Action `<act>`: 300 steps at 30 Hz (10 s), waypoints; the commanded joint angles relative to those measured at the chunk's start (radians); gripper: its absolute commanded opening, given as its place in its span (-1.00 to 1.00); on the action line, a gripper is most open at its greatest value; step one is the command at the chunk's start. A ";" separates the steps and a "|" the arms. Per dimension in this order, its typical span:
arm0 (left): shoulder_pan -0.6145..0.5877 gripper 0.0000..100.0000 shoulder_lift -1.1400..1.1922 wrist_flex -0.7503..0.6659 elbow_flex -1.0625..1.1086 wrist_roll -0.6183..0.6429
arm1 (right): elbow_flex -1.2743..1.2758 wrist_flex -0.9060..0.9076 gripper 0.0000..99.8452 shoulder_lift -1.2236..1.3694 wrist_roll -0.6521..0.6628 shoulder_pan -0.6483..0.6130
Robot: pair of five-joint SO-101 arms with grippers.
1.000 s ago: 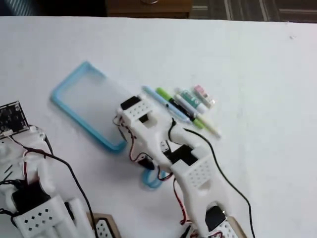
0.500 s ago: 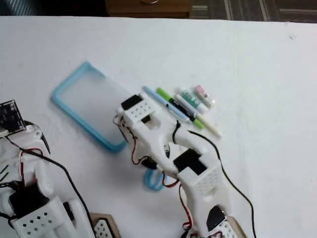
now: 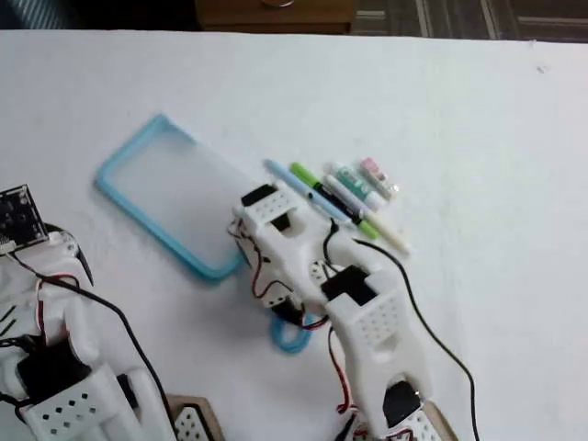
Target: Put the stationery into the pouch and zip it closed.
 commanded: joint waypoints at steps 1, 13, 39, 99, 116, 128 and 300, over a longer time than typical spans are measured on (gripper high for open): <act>0.007 -0.94 0.007 0.002 -0.041 0.002 | 0.002 -0.036 -0.73 0.030 0.005 -0.028; 0.007 -0.94 0.007 0.002 -0.048 0.002 | 0.002 -0.018 -0.97 -0.065 0.002 -0.025; 0.008 -0.94 0.007 0.003 -0.052 0.035 | 0.006 -0.278 -0.97 -1.489 0.548 0.050; 0.030 -0.89 0.897 0.827 -1.399 0.199 | 0.370 -0.865 -0.97 -1.549 0.905 -0.085; 0.367 -0.64 0.380 0.832 -1.312 0.121 | 0.371 -1.429 -0.97 -1.649 0.862 -0.104; 0.526 -0.50 0.262 0.807 -0.957 0.235 | 0.381 -1.351 -0.97 -1.649 0.891 -0.108; 0.213 -0.51 0.622 0.827 -1.126 0.292 | 0.232 -0.952 -0.97 -1.659 0.588 -0.255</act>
